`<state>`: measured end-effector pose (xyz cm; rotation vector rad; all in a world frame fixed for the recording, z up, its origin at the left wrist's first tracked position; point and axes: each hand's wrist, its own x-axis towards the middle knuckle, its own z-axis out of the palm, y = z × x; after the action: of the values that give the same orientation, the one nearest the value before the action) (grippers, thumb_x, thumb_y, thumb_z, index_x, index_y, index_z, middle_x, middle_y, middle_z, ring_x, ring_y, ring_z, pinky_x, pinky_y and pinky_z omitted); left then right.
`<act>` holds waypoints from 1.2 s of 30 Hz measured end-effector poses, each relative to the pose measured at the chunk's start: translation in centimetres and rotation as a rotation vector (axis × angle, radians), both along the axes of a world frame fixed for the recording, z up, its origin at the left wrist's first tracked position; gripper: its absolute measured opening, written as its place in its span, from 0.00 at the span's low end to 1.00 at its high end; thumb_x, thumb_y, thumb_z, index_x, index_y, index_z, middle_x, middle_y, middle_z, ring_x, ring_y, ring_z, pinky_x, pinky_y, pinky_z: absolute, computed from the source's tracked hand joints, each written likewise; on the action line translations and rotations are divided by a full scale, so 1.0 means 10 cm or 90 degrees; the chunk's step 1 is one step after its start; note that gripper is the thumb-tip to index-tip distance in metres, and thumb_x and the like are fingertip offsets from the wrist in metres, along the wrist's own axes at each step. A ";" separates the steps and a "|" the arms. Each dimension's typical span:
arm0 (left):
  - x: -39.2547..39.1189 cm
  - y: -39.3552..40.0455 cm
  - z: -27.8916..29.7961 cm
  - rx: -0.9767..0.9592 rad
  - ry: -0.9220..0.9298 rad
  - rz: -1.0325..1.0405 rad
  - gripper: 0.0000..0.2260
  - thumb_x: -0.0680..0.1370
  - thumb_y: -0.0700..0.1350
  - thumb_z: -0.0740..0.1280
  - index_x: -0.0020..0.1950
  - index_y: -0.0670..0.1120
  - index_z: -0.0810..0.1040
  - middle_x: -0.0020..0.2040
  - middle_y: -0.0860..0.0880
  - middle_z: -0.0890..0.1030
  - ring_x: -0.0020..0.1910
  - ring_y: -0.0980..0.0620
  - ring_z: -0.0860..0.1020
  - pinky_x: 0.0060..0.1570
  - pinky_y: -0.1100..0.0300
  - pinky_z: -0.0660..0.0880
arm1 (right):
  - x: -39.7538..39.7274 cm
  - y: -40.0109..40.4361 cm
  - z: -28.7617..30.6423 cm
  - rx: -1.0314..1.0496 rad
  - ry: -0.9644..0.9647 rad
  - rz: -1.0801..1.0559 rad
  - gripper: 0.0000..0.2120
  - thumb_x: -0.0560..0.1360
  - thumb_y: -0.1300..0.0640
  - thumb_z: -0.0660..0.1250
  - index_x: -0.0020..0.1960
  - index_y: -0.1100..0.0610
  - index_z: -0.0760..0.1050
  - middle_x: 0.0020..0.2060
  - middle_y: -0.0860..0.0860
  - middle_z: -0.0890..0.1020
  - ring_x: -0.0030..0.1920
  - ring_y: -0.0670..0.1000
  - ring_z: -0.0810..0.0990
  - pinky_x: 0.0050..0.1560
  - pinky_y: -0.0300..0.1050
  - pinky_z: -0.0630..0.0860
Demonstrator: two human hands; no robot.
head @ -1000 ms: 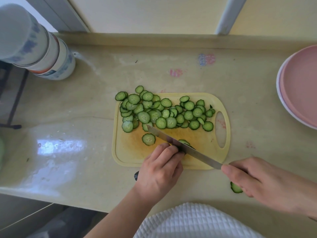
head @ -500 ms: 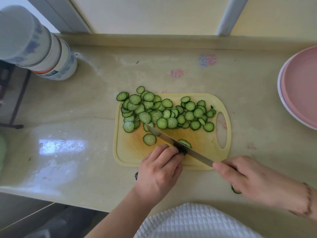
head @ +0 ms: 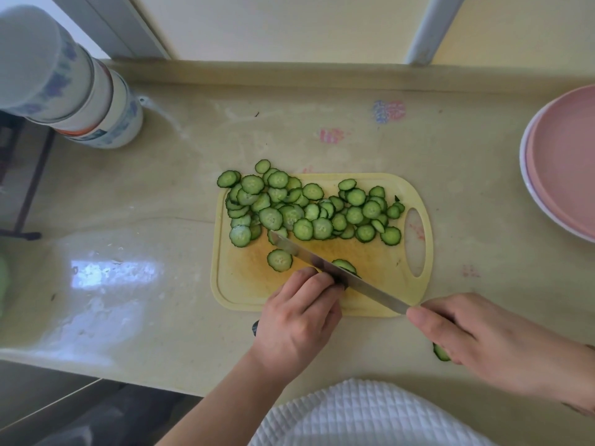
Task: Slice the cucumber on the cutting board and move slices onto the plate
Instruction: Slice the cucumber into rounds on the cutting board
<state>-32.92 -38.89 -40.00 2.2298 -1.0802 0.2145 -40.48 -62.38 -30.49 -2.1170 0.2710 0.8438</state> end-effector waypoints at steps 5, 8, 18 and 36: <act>0.00 -0.01 -0.01 0.001 0.004 0.004 0.04 0.78 0.36 0.72 0.50 0.39 0.86 0.50 0.45 0.84 0.48 0.43 0.82 0.45 0.53 0.80 | 0.06 0.13 -0.16 -0.015 0.013 0.006 0.29 0.73 0.29 0.48 0.32 0.54 0.62 0.25 0.48 0.64 0.26 0.44 0.62 0.29 0.43 0.63; -0.01 0.00 0.01 0.014 -0.010 -0.004 0.04 0.78 0.36 0.71 0.50 0.40 0.86 0.50 0.45 0.84 0.48 0.43 0.81 0.45 0.52 0.79 | 0.10 0.16 -0.21 -0.019 0.019 0.010 0.29 0.73 0.30 0.49 0.32 0.55 0.63 0.24 0.48 0.64 0.25 0.45 0.62 0.28 0.41 0.63; -0.03 0.05 0.01 0.037 -0.013 -0.009 0.06 0.75 0.34 0.72 0.51 0.39 0.85 0.51 0.46 0.82 0.48 0.44 0.78 0.46 0.53 0.78 | 0.05 0.02 0.01 0.049 0.036 -0.036 0.36 0.68 0.24 0.51 0.34 0.59 0.60 0.26 0.47 0.61 0.27 0.47 0.59 0.28 0.44 0.59; -0.01 0.03 0.00 0.005 -0.002 -0.006 0.06 0.80 0.36 0.68 0.52 0.39 0.85 0.53 0.47 0.81 0.49 0.43 0.80 0.47 0.52 0.79 | 0.12 0.17 -0.15 -0.005 0.035 0.025 0.29 0.72 0.29 0.48 0.32 0.54 0.63 0.25 0.48 0.64 0.26 0.46 0.63 0.29 0.45 0.65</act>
<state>-33.05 -38.60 -40.03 2.2312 -1.0940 0.2096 -39.25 -60.64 -32.02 -2.1139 0.2624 0.9272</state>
